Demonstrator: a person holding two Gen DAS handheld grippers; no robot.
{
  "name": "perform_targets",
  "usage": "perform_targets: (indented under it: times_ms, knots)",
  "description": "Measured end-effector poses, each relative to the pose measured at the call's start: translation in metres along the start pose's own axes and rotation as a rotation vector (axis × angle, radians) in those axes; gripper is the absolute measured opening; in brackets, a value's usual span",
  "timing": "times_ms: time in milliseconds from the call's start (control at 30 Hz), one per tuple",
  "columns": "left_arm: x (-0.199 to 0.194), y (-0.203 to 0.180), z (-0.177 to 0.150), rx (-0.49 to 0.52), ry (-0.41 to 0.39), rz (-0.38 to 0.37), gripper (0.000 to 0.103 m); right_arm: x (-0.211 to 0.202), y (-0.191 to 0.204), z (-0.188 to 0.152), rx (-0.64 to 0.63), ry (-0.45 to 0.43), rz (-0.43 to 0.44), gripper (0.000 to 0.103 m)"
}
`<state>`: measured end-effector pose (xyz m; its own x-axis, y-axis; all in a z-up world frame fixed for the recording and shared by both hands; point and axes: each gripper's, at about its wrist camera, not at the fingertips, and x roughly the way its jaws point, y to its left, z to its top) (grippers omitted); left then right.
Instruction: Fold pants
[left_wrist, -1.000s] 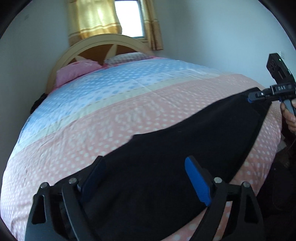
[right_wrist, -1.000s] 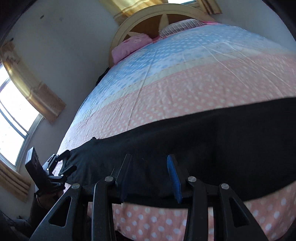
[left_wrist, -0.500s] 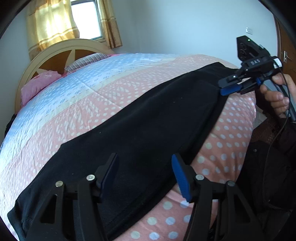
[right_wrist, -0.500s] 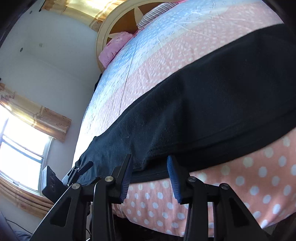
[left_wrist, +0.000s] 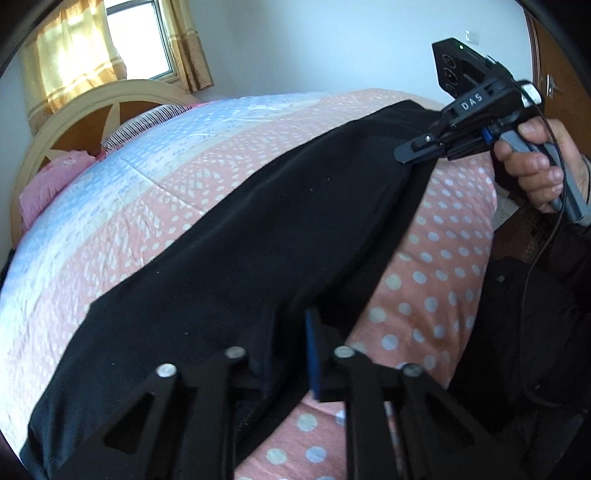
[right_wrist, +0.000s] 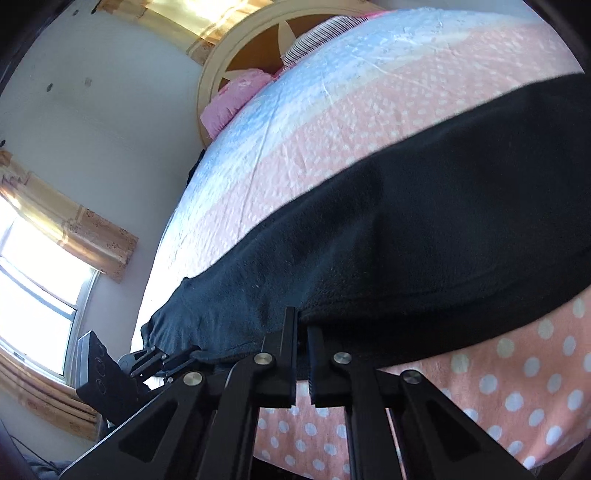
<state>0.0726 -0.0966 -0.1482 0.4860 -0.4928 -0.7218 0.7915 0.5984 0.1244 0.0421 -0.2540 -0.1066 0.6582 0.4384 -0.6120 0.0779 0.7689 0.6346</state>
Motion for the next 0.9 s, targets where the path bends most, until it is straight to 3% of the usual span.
perform_targets:
  times_ms: [200,400,533,733,900]
  knots:
    - [-0.020,0.000,0.001,-0.006,-0.049,-0.035,0.007,-0.006,0.006,-0.007,-0.038,0.011,-0.012,0.003]
    - [-0.007,-0.002,-0.011,-0.014,-0.002,-0.060,0.007,0.001,-0.011,-0.014,0.006,0.035,-0.021,0.003]
    - [-0.015,-0.003,-0.009,-0.021,-0.027,-0.069,0.007,-0.013,0.002,-0.011,-0.040,0.007,0.006,0.003]
    - [-0.011,-0.003,-0.011,-0.019,-0.018,-0.091,0.006,0.003,-0.023,-0.018,0.000,0.048,-0.057,0.002]
    - [-0.016,0.000,-0.012,-0.006,-0.018,-0.120,0.006,-0.006,-0.018,-0.017,-0.007,0.018,-0.012,0.002]
